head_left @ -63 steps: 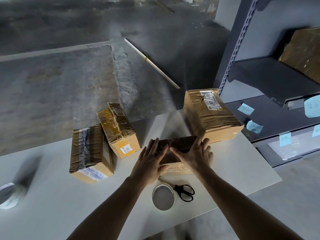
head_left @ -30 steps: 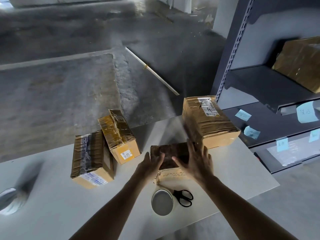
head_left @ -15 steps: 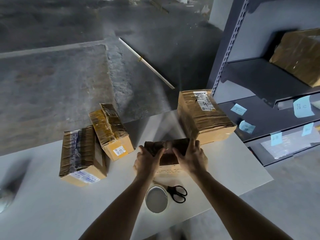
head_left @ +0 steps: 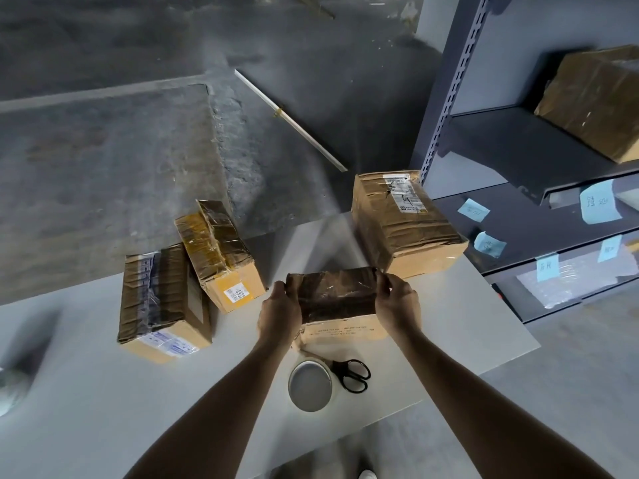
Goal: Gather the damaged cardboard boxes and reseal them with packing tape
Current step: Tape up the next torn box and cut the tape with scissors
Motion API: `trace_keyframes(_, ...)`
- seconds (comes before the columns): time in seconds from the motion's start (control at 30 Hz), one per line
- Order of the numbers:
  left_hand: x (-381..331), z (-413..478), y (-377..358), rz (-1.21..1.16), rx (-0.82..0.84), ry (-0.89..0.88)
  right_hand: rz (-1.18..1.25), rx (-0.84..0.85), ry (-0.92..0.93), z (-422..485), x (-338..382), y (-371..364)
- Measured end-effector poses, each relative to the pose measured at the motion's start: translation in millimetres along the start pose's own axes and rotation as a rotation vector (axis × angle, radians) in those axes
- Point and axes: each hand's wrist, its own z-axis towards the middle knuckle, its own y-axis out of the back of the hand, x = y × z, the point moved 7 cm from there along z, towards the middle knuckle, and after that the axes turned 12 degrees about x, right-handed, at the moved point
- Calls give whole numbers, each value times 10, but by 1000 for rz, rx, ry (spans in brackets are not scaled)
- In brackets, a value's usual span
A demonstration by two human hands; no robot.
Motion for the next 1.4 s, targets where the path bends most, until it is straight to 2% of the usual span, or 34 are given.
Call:
trace_keyframes(0.13,127,-67,-50,-53,181,-37,77,47,-13,-2,-130,100)
trace_keyframes(0.23,270,-221,-164,-151,339,-2,119,185,-85,-63,-214,-9)
trace_keyframes(0.37,234,-305,-193,-187,441,-125,163,248,-109,-181,-206,-133)
trace_keyframes(0.5,188,-182,-33,-176,434,-200,213,266,-114,-276,-153,-171)
trace_keyframes(0.73,-74,105,362,-219,220,-309,502,242,88,-463,199,74)
trace_keyframes(0.8,-187,130,438,-217,173,-329,531,229,97,-460,249,159)
trace_keyframes(1.0,-320,173,485,-214,189,-303,503,205,99,-268,256,201)
trace_keyframes(1.1,-251,199,450,-216,185,-294,623,246,119,-132,206,130)
trace_keyframes(1.23,-190,237,350,-339,246,-263,589,362,79,97,104,-13)
trace_keyframes(1.4,-162,211,288,-496,187,-202,524,328,83,278,-41,-76)
